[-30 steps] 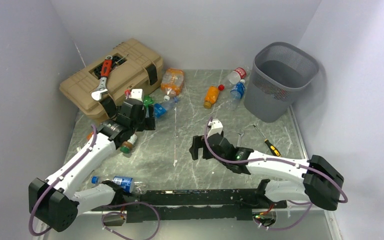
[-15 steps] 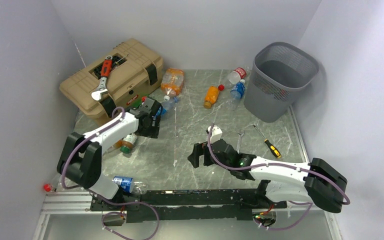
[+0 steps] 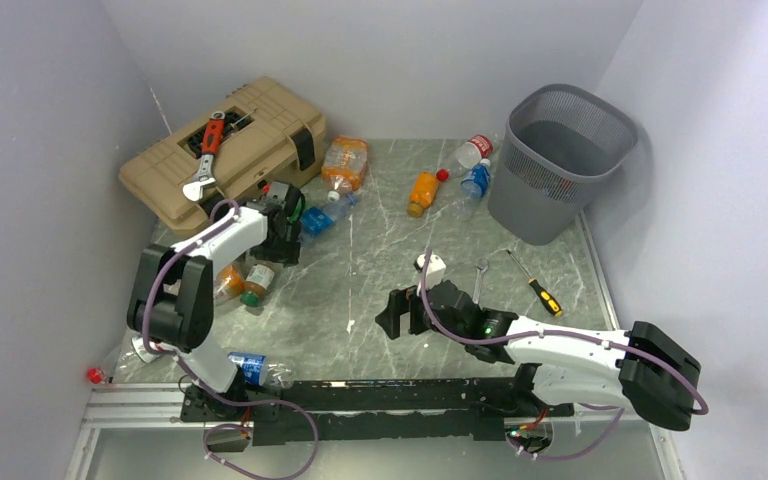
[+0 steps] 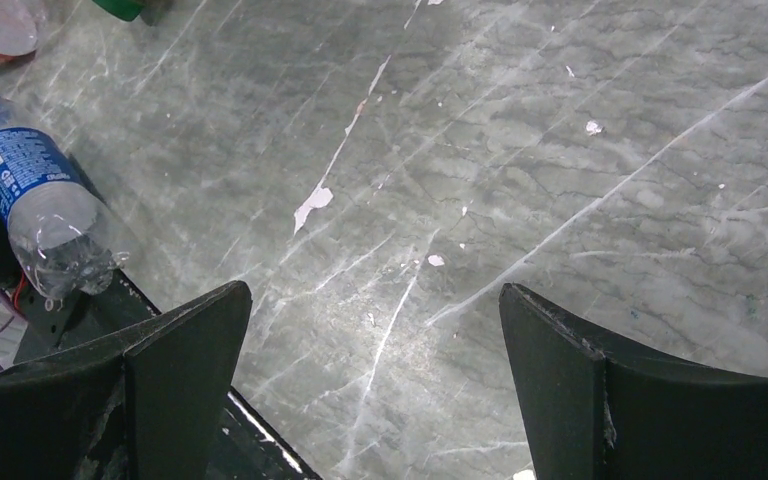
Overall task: Put the plastic bottles in the bin
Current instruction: Pick up the plastic bottle at the center of the board.
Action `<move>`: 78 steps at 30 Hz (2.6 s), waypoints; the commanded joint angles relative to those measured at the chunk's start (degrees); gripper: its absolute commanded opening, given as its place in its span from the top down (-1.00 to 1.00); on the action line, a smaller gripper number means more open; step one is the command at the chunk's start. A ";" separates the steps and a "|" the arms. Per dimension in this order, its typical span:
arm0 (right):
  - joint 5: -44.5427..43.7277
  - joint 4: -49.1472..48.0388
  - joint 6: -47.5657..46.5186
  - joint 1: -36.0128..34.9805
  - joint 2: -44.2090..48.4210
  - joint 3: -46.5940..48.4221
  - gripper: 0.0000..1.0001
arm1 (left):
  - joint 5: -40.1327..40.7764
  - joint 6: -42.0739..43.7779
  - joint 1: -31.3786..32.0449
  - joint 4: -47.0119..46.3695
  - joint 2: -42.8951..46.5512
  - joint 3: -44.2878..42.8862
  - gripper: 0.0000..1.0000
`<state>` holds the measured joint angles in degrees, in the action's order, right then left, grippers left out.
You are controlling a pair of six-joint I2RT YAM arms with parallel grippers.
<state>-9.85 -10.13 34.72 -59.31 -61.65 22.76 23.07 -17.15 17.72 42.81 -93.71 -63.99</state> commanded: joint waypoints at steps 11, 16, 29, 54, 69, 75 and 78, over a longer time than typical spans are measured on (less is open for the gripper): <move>-0.11 -3.73 0.29 -1.74 -1.42 2.87 -0.99 | -8.79 1.12 0.52 0.09 -7.47 -1.31 -0.68; -1.64 -2.01 0.44 -2.37 1.94 3.28 -0.99 | -11.11 1.37 0.65 0.65 -8.87 -2.90 -0.34; -0.43 -4.01 0.27 -2.43 1.50 2.90 -0.99 | -24.01 -1.31 3.51 -10.17 15.66 4.26 0.00; 2.61 -39.61 -7.66 -6.78 -3.02 4.58 -0.91 | -71.15 -34.59 -2.25 -84.02 46.40 34.40 0.20; 3.68 -35.37 -9.39 -6.78 -12.08 14.78 -0.59 | -73.28 -36.66 -2.17 -87.02 45.25 34.67 0.20; 2.93 -35.16 -9.61 -6.78 -13.52 15.77 -0.28 | -73.65 -36.90 -2.16 -87.04 45.30 34.63 0.16; 3.28 -34.52 -10.64 -6.78 -13.75 16.58 0.04 | -73.94 -36.99 -2.11 -86.99 45.19 34.55 0.15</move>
<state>-5.98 -43.33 25.65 -65.89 -75.18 36.07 -49.36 -53.52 15.57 -40.99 -48.97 -29.26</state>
